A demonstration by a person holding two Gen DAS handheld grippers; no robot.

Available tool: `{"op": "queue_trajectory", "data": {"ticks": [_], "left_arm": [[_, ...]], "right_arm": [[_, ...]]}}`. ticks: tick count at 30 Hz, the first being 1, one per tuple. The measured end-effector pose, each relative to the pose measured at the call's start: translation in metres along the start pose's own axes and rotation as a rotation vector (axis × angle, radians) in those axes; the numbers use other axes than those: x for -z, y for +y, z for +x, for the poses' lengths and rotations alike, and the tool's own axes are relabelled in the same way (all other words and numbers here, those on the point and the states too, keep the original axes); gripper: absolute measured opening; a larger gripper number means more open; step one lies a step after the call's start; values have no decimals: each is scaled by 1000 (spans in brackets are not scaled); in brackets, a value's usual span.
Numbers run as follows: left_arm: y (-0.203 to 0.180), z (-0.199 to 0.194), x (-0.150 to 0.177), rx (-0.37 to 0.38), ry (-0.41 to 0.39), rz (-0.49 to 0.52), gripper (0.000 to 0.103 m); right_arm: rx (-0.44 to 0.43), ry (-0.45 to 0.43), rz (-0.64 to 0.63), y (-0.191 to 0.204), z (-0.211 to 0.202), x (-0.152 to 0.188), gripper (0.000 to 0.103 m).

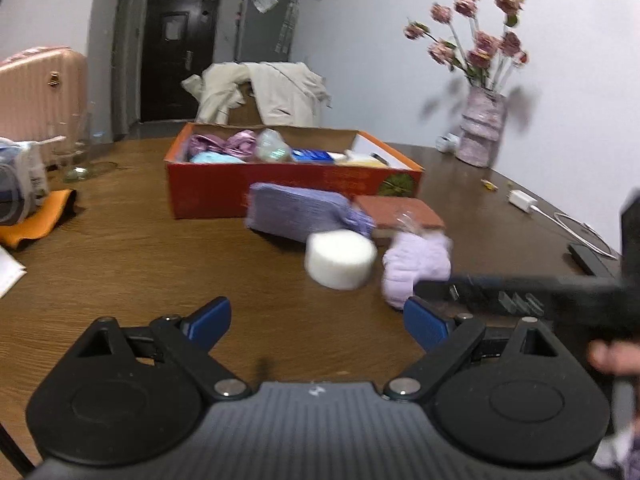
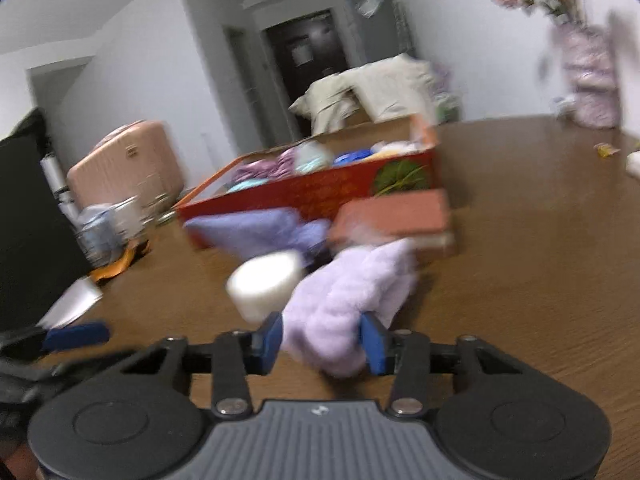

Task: Organize soft objects
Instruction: 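Close both tools together on the lavender fuzzy sock, then carry the lavender sock into the box and open both tools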

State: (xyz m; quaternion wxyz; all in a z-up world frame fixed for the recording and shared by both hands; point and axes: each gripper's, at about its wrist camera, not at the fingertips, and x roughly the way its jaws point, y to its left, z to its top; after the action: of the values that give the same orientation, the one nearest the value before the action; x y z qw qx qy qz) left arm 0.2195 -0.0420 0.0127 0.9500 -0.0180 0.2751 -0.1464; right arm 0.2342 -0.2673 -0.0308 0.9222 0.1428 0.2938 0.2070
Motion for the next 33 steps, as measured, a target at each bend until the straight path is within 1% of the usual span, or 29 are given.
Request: {"op": "queue_trajectory", "data": {"ticks": [1,2,3,5,6,9,10,11,12,13,14,15,16,17,18,19,20,22,24,27,30,33], "left_arm": [[6,-1,0,-15,-4,-15,95],[14,-1,-1,-33,-1,-38,95],[21,-1,-2,-49,4,-62,94],[30,0,-4,-57,13,-107,93],[32,0,-5,-40,13,-124,93],[23,9,-7,60,17,-138,90],[18,16,-8,87,27,-139,86],[10,25,-10,117,46,-137,83],[3,34,-12,140,59,-136,77],[-4,44,-14,157,71,-136,73],[-11,55,-16,173,87,-134,71],[-16,66,-17,190,103,-137,65],[-20,76,-18,198,132,-145,56],[-23,83,-18,210,150,-151,51],[-24,89,-17,236,166,-159,37],[-24,90,-15,252,184,-173,34],[-25,86,-14,255,181,-176,34],[-26,70,-12,263,179,-158,32],[-25,50,-6,271,179,-147,32],[-19,26,7,272,195,-157,32],[-18,12,13,254,190,-138,32],[-15,8,15,233,186,-130,31]], "right_arm": [[-112,13,12,4,-2,4,42],[-178,14,21,8,-5,6,43],[-194,8,18,12,-10,8,44],[-141,-23,1,14,-24,6,44],[-104,-46,-1,12,-30,3,45],[58,-106,-13,-1,-39,-7,49],[95,-105,-6,-9,-35,-10,49],[113,-98,9,-18,-28,-12,49],[129,-87,40,-28,-19,-15,49],[133,-76,62,-38,-11,-18,49],[129,-62,86,-46,-3,-20,48],[123,-44,121,-53,5,-21,48],[115,-37,141,-58,11,-20,46],[104,-27,166,-61,13,-18,38],[94,-20,179,-61,14,-16,36],[98,-21,170,-57,14,-14,30],[103,-17,152,-53,10,-10,21],[78,3,131,-40,1,-2,18],[52,16,107,-27,-11,7,18],[31,31,113,-15,-23,17,18],[33,42,86,-5,-22,20,18],[38,48,58,2,-19,21,18]]}}
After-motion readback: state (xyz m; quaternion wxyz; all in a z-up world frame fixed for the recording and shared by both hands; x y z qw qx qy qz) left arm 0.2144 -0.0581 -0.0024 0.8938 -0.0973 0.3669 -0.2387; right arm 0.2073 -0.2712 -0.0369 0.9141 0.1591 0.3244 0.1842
